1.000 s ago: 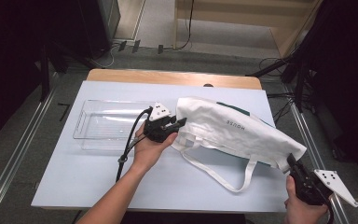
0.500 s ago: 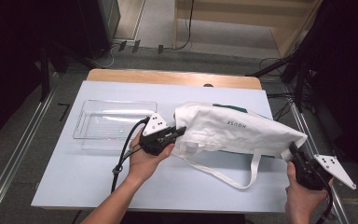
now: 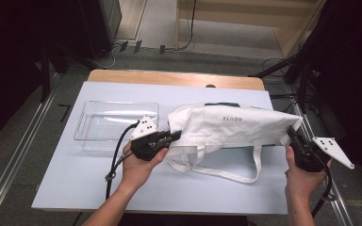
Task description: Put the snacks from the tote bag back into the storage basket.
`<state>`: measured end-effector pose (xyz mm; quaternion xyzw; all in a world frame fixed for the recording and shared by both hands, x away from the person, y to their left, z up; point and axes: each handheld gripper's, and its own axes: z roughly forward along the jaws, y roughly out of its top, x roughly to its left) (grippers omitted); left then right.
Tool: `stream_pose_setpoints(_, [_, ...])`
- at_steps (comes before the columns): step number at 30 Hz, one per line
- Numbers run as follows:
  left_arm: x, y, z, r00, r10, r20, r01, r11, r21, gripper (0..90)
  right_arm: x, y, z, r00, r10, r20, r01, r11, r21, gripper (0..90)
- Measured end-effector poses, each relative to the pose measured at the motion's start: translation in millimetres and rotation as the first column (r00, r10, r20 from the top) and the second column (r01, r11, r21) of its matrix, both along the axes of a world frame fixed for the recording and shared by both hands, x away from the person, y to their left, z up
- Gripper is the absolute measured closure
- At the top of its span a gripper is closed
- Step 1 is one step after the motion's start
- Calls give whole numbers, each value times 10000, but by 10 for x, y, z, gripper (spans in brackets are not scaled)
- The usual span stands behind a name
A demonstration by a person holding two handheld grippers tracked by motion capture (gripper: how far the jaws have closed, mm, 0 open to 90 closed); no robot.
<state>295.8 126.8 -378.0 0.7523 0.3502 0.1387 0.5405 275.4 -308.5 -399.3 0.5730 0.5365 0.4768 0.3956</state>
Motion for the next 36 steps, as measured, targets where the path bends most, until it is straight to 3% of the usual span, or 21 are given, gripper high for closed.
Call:
stream_pose_setpoints(1, [31,-29,-32,9998,164,-97,-163,9998,94,841,40,-2,-24,9999,-11,-126,10,9999,-107,834])
stream_pose_setpoints(4, [79,-96,-60,9981,606,-131,-604,9980,175,841,113,-45,-81,9963,443,-733,-418,9985,355,686])
stream_pose_setpoints(6, [100,-121,-59,9967,804,-81,-801,9962,348,841,68,-76,-86,9938,856,-707,-823,9954,483,553])
stream_pose_setpoints(9, [138,-129,-75,9950,992,-70,-987,9938,503,839,-115,-116,-91,9938,1002,-479,-978,9939,516,396])
stream_pose_setpoints(11, [157,-133,-84,9940,1091,-118,-1083,9926,544,838,-286,-142,-100,9963,834,-186,-819,9943,690,390])
stream_pose_setpoints(15, [165,-146,-86,9930,1180,-84,-1174,9919,480,833,-651,-136,-87,9973,472,562,-505,9970,588,393])
stream_pose_setpoints(17, [170,-144,-94,9929,1188,-56,-1185,9921,416,823,-754,-104,-137,9973,515,529,-547,9967,604,405])
stream_pose_setpoints(19, [179,-144,-98,9919,1263,-138,-1257,9914,355,813,-784,-26,-246,9947,1028,67,-1030,9920,728,406])
stream_pose_setpoints(22, [183,-143,-96,9913,1304,-166,-1298,9909,343,811,-747,166,-439,9822,1702,-791,-1631,9826,886,411])
stream_pose_setpoints(24, [184,-145,-97,9914,1300,-164,-1293,9908,408,817,-705,342,-515,9662,2236,-1283,-2121,9724,968,441])
stream_pose_setpoints(25, [187,-144,-96,9915,1288,-178,-1280,9909,409,818,-699,414,-525,9597,2451,-1373,-2332,9676,969,457])
stream_pose_setpoints(26, [189,-139,-96,9915,1287,-195,-1279,9911,378,819,-693,526,-532,9474,2854,-1452,-2744,9573,911,463])
stream_pose_setpoints(31, [215,-135,-109,9918,1261,-198,-1255,9916,308,820,-642,863,-556,9146,3679,-1679,-3511,9284,1217,473])
stream_pose_setpoints(32, [221,-134,-109,9918,1261,-215,-1255,9918,261,820,-624,932,-557,9214,3423,-1841,-3287,9390,1009,472])
stream_pose_setpoints(33, [225,-131,-107,9919,1255,-218,-1250,9919,241,820,-611,961,-552,9378,2928,-1868,-2849,9561,681,472])
stream_pose_setpoints(34, [227,-131,-103,9920,1246,-211,-1242,9920,225,820,-598,956,-541,9473,2679,-1754,-2577,9630,788,476])
stream_pose_setpoints(36, [225,-137,-100,9921,1240,-168,-1235,9920,269,820,-551,923,-519,9461,2845,-1547,-2653,9548,1338,504])
